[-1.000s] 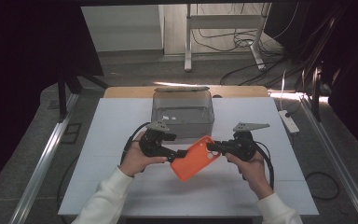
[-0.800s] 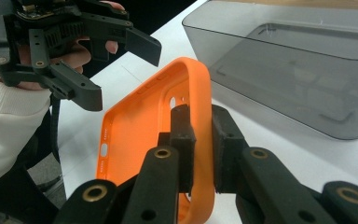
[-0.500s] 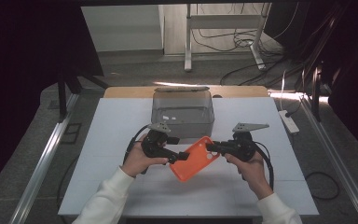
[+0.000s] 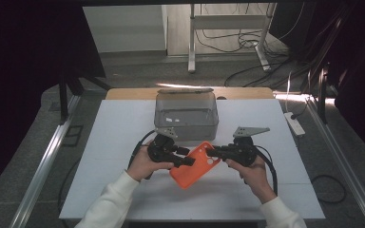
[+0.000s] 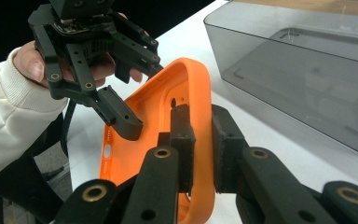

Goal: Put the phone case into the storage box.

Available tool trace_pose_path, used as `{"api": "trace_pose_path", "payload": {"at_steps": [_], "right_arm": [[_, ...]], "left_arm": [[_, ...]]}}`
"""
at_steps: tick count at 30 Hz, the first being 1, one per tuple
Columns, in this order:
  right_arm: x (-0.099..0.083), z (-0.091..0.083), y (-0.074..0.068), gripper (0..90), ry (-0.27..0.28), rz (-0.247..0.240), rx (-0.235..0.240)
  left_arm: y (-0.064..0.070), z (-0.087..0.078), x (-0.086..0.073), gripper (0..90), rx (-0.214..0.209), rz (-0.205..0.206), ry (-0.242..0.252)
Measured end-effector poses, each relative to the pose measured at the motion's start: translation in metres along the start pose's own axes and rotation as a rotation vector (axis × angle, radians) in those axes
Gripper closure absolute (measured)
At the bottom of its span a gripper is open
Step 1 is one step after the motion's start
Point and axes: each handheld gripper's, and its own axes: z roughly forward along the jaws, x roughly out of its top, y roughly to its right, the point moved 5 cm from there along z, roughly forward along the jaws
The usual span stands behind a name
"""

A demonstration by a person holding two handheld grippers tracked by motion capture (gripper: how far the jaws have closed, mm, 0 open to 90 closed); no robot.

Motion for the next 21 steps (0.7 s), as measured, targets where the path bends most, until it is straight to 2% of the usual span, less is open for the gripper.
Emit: {"api": "trace_pose_path", "payload": {"at_steps": [3,8,16,21], "right_arm": [[0.0001,-0.0003,-0.0004,81.0,0.001,-0.010,-0.001],[-0.0012,0.0011,-0.0001,80.9,-0.005,-0.011,-0.003],[-0.0020,0.0021,0.0002,80.6,-0.007,-0.023,-0.006],[-0.0026,0.0027,0.0013,80.2,-0.004,-0.025,-0.003]], "left_arm": [[0.0014,0.0004,-0.0006,62.6,-0.029,0.000,-0.012],[0.0029,0.0008,-0.0016,73.4,-0.054,-0.001,-0.032],[0.0042,-0.0017,-0.0014,79.4,-0.070,-0.014,-0.032],[0.0043,-0.0033,-0.0006,79.7,-0.052,-0.016,-0.031]]}}
